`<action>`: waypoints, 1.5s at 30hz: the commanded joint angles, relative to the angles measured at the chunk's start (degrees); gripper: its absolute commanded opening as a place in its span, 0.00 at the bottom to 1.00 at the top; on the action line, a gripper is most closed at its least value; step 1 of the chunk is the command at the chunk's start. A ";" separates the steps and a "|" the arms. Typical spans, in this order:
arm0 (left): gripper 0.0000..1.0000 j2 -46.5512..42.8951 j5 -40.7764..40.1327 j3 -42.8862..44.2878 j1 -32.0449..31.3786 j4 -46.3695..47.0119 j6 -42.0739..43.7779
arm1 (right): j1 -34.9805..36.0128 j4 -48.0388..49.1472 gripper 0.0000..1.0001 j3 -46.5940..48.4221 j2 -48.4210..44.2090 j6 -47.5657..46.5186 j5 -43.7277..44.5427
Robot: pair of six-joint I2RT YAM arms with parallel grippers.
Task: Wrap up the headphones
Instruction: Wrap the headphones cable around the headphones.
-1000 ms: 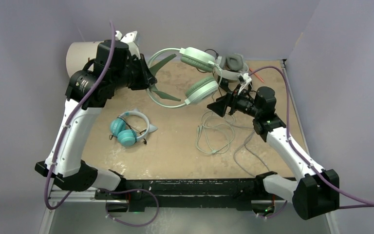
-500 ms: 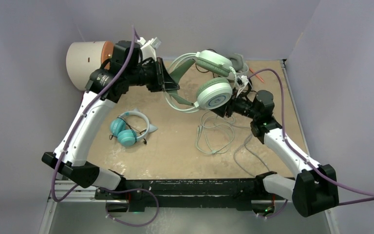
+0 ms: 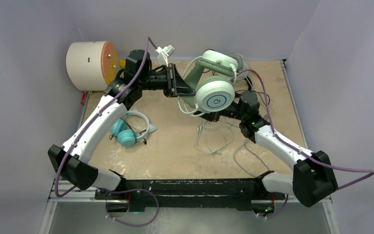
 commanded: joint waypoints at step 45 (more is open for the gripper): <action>0.00 0.33 -76.62 -8.71 -20.82 -18.90 34.11 | -3.74 -56.69 0.00 28.68 4.17 -12.96 9.98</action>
